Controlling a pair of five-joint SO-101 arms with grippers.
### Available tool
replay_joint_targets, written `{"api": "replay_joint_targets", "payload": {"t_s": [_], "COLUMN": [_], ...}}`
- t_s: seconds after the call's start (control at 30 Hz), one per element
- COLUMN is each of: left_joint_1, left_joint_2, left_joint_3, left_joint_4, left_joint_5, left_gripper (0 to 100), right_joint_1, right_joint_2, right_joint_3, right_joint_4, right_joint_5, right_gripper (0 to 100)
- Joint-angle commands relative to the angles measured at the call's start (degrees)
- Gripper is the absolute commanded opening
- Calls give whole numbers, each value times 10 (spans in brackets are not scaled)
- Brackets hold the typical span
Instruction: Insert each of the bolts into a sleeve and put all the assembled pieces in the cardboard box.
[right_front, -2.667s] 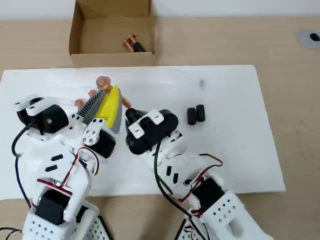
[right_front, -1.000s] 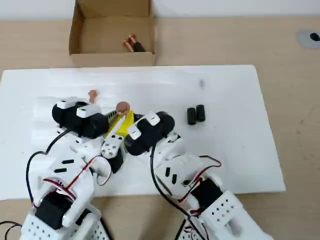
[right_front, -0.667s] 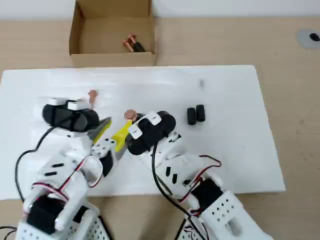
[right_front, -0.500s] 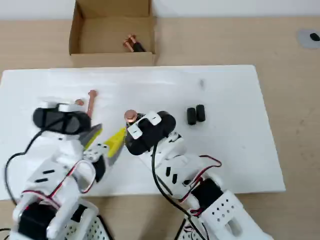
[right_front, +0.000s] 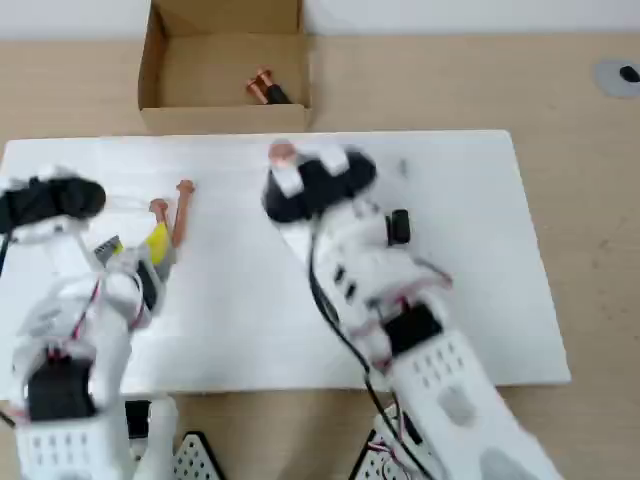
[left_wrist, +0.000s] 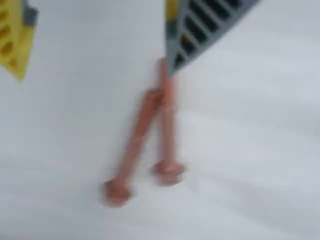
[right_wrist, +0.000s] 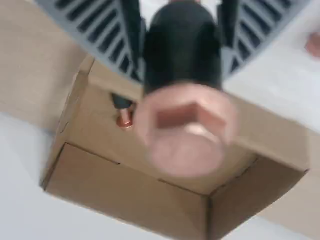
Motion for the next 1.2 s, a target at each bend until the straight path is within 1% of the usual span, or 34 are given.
{"api": "replay_joint_targets", "payload": {"t_s": [0.0,0.13,0.33,0.5,0.77,0.9,1.03,1.17], "left_joint_1": [-24,-25,-25,-25,-24,-24,-14,-7], "left_joint_2": [72,124,172,250,444,516,575,636], "left_joint_3": [-2,-17,-51,-80,-165,-222,-263,-295], "left_joint_4": [-32,-32,-33,-32,-41,-40,-40,-38], "left_joint_5": [-5,-5,-5,-2,0,30,54,91], "left_gripper": [195,195,195,195,195,195,195,195], "right_joint_1": [24,37,64,95,109,101,95,94], "right_joint_2": [165,325,550,743,1034,1159,1250,1289], "right_joint_3": [-204,-364,-582,-778,-1150,-1313,-1415,-1455], "right_joint_4": [-13,6,4,9,140,185,220,263], "right_joint_5": [3,4,5,5,4,12,55,103], "right_gripper": [9,9,9,9,11,12,13,13]}}
